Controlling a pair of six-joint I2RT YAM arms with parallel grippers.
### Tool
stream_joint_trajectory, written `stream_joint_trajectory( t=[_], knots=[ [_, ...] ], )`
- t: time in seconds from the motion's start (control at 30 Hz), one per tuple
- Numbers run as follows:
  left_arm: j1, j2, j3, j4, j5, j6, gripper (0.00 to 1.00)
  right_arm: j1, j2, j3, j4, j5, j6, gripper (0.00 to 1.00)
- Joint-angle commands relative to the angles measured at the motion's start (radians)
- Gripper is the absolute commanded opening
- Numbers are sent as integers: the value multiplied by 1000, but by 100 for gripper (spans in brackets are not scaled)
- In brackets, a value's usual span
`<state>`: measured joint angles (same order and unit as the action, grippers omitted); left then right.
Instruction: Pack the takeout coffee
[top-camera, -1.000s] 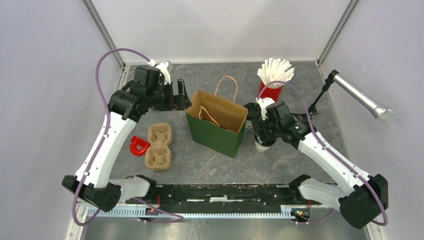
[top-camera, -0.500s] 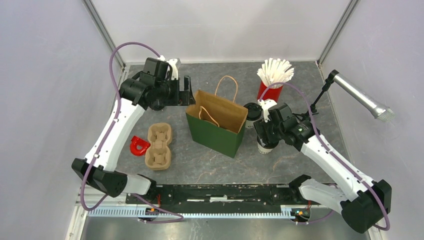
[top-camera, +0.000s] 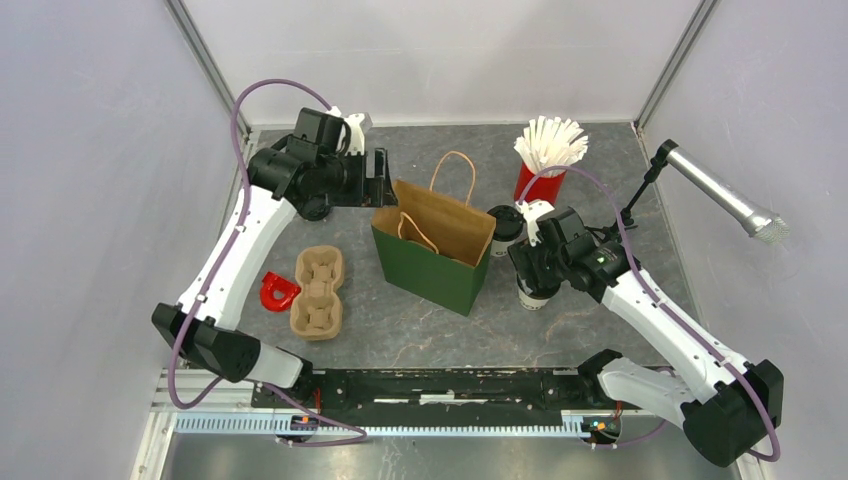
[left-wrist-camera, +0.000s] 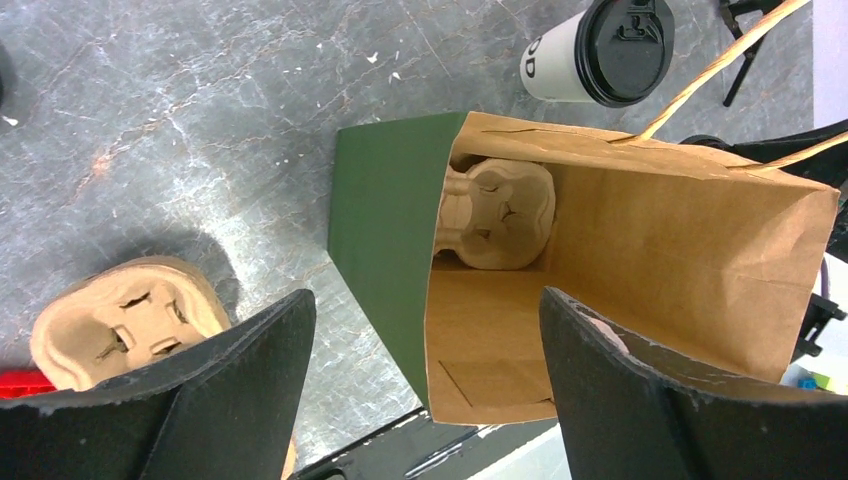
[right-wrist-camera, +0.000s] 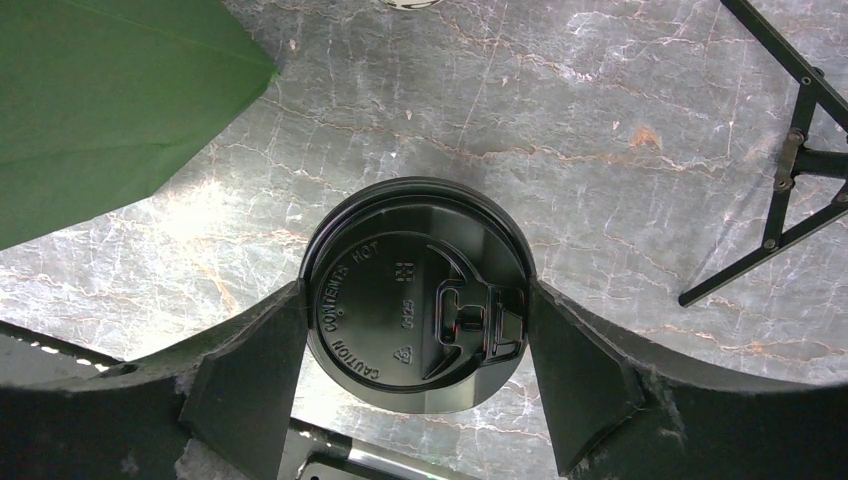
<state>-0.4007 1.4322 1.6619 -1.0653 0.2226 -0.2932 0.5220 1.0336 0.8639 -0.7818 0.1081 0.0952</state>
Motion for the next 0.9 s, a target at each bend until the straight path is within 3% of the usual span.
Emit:
stream_joint_trajectory(
  t=[0.0, 0.33, 0.47, 0.63, 0.7, 0.87],
  knots=[
    [-10, 27, 47, 25, 52, 57, 87, 3, -16, 44, -2, 29, -19, 82],
    [-79, 51, 58, 24, 57, 91, 76, 3, -41, 202, -76, 70, -23, 80],
    [-97, 49, 55, 23, 64, 107, 63, 2, -48, 317, -118, 81, -27, 80],
    [-119, 41, 62, 24, 102, 82, 30, 3, -31, 513, -184, 95, -46, 79],
    [-137, 43, 69, 25, 122, 59, 22, 2, -20, 592, -210, 98, -60, 79],
    [-200, 51, 85, 24, 135, -4, 19, 3, -9, 763, -235, 77, -86, 78]
  ],
)
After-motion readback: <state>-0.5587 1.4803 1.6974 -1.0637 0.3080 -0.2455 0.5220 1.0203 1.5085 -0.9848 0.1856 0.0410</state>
